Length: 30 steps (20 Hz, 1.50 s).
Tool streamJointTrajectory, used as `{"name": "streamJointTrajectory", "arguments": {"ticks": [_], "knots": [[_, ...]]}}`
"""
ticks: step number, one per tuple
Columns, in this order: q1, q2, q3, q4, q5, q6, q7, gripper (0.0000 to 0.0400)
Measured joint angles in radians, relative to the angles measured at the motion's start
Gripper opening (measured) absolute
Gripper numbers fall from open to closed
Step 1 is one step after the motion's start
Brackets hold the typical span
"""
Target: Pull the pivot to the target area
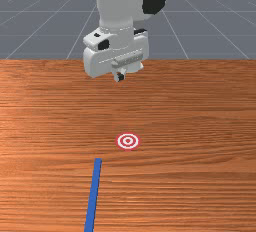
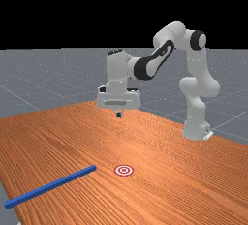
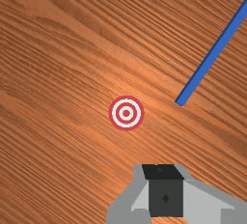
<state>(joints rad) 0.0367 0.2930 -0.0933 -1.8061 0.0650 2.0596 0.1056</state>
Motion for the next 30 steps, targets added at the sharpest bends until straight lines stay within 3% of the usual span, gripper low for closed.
{"name": "streamJointTrajectory", "arguments": {"ticks": [4,5,6,7,9,10,11,12,14,15,18,19,20,22,23,25,27,28,29,30], "knots": [[-0.004,0.093,0.006,-0.06,0.012,0.144,-0.043,0.0],[-0.012,0.133,0.014,-0.017,0.003,0.088,-0.098,0.0],[-0.011,0.118,0.008,-0.064,0.013,0.154,-0.075,0.0],[-0.012,0.12,0.001,-0.063,-0.018,0.155,-0.101,0.0],[-0.037,0.151,0.002,-0.01,0.011,0.132,-0.124,0.0],[-0.083,0.165,0.034,0.012,0.092,0.1,-0.222,0.0],[-0.052,0.175,-0.002,0.027,0.022,0.117,-0.129,0.0],[-0.057,0.183,0.003,0.036,0.021,0.136,-0.157,0.0],[-0.076,0.218,0.018,0.098,0.055,0.083,-0.183,0.0],[-0.062,0.256,0.004,0.17,0.019,0.016,-0.15,0.0],[-0.066,0.359,0.006,0.353,0.018,-0.099,-0.14,0.0],[-0.071,0.431,0.007,0.484,0.017,-0.189,-0.135,0.0],[-0.074,0.376,0.019,0.369,0.01,-0.045,-0.21,0.0],[-0.077,0.524,0.012,0.647,0.019,-0.248,-0.133,0.0],[-0.071,0.444,0.011,0.484,0.024,-0.102,-0.142,0.0],[-0.077,0.54,0.014,0.654,0.024,-0.185,-0.134,0.0],[-0.089,0.705,0.016,0.959,0.031,-0.323,-0.088,0.0],[-0.09,0.718,0.019,0.973,0.024,-0.33,-0.119,0.0],[-0.096,0.79,0.021,1.111,0.027,-0.391,-0.094,0.0],[-0.089,0.694,0.02,0.918,0.028,-0.262,-0.123,0.0]]}}
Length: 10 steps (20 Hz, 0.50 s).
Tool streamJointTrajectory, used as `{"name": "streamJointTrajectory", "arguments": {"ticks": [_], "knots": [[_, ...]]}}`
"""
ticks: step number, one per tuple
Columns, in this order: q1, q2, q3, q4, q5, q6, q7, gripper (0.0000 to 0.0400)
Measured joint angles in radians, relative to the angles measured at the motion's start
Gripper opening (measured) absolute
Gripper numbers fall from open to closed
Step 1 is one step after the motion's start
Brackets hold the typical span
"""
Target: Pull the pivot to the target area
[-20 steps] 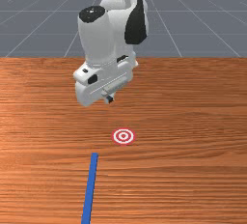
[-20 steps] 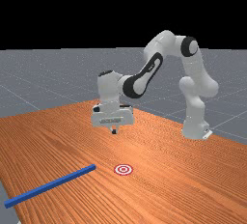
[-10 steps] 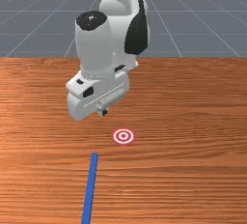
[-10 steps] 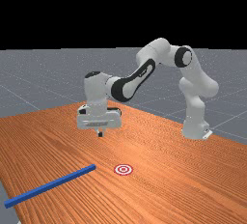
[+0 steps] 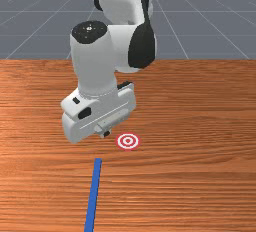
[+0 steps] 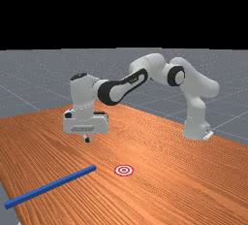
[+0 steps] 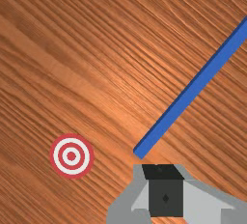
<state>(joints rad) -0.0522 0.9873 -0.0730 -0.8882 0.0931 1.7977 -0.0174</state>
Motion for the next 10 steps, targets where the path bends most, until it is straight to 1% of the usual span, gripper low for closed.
{"name": "streamJointTrajectory", "arguments": {"ticks": [1,3,4,5,8,9,10], "knots": [[-0.002,0.024,0.001,0.038,0.0,-0.016,0.001,0.0],[-0.002,0.039,0.001,0.043,-0.001,-0.01,0.002,0.0],[-0.001,0.041,0.001,0.024,0.0,0.016,0.0,0.0],[0.0,0.031,0.002,-0.023,0.003,0.073,-0.004,0.0],[0.001,0.035,0.004,-0.083,0.007,0.152,-0.009,0.0],[0.001,0.021,0.007,-0.132,0.012,0.218,-0.016,0.0],[0.001,0.037,0.005,-0.112,0.009,0.194,-0.012,0.0]]}}
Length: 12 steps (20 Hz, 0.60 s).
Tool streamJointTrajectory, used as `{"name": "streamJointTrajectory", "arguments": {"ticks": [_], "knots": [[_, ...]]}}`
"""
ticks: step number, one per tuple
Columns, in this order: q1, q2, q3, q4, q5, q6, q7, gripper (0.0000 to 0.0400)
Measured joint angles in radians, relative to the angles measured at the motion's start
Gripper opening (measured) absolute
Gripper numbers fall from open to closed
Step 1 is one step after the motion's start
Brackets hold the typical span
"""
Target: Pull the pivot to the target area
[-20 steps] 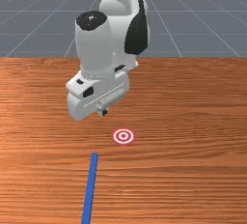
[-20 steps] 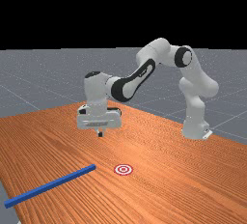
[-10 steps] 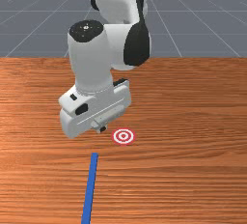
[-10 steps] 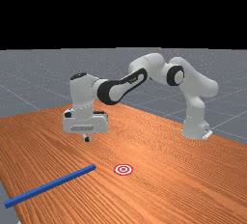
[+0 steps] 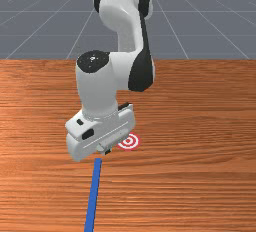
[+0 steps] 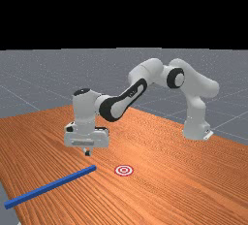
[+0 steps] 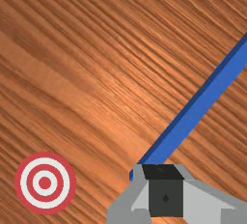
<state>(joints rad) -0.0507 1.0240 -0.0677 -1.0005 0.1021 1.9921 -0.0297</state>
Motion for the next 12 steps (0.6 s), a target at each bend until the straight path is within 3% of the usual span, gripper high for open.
{"name": "streamJointTrajectory", "arguments": {"ticks": [1,2,3,4,5,7,8,9,10,11,12], "knots": [[0.0,0.005,0.0,-0.001,0.0,0.004,0.0,0.0],[-0.001,0.056,-0.004,0.093,-0.002,-0.08,0.024,0.0],[0.009,0.061,-0.017,0.088,-0.022,-0.07,0.024,0.0],[-0.004,0.119,-0.002,0.198,-0.009,-0.147,0.016,0.0],[-0.001,0.073,-0.002,0.098,-0.006,-0.076,0.01,0.0],[-0.003,0.111,-0.002,0.157,-0.008,-0.118,0.014,0.0],[0.006,0.077,-0.011,0.087,-0.016,-0.069,0.019,0.0],[-0.001,0.096,-0.004,0.128,-0.009,-0.112,0.014,0.0157],[-0.001,0.087,-0.004,0.113,-0.009,-0.109,0.013,0.0252],[0.01,0.046,-0.015,0.029,-0.02,-0.046,0.019,0.031],[0.001,0.078,-0.005,0.095,-0.01,-0.098,0.013,0.0346]]}}
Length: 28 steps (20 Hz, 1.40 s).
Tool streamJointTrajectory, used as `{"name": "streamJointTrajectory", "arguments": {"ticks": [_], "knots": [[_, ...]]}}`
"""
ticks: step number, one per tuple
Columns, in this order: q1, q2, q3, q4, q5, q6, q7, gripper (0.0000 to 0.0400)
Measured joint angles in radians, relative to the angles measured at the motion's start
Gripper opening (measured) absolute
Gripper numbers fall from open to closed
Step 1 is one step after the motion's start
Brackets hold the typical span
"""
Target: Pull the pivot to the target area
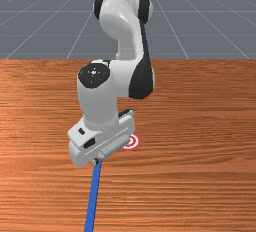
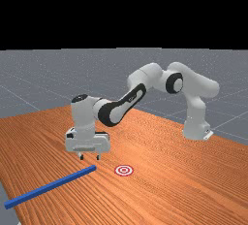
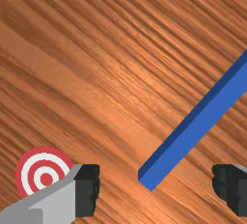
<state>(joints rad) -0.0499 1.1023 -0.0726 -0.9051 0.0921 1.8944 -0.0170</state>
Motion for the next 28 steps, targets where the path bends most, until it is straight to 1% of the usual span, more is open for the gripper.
{"name": "streamJointTrajectory", "arguments": {"ticks": [1,2,3,4,5,6,7,8,11,14,16,17,20,22,25,28], "knots": [[0.0,0.004,0.0,0.003,0.0,0.001,0.0,0.0367],[0.002,-0.02,-0.001,-0.052,0.004,0.049,0.005,0.038],[0.002,-0.018,-0.001,-0.052,0.006,0.052,0.012,0.0388],[0.002,-0.028,0.001,-0.08,0.004,0.081,-0.004,0.0393],[-0.01,-0.005,0.017,-0.041,0.02,0.053,-0.018,0.0396],[-0.015,0.005,0.022,-0.034,0.026,0.056,-0.023,0.0397],[-0.001,0.003,0.004,-0.046,0.006,0.066,-0.005,0.0398],[-0.002,0.028,0.004,-0.022,0.006,0.062,-0.004,0.0399],[0.001,0.113,-0.008,0.037,0.036,0.098,0.131,0.04],[-0.019,0.126,-0.01,0.072,0.038,0.083,0.123,0.04],[-0.021,0.054,-0.009,-0.066,0.03,0.144,0.058,0.04],[-0.024,0.071,-0.006,-0.022,0.015,0.08,0.024,0.04],[-0.022,0.007,-0.003,-0.164,0.024,0.218,0.01,0.04],[-0.025,0.0,0.005,-0.198,0.034,0.305,-0.001,0.04],[-0.04,-0.018,0.016,-0.244,0.046,0.383,-0.031,0.04],[-0.048,0.007,0.003,-0.182,0.035,0.293,-0.026,0.04]]}}
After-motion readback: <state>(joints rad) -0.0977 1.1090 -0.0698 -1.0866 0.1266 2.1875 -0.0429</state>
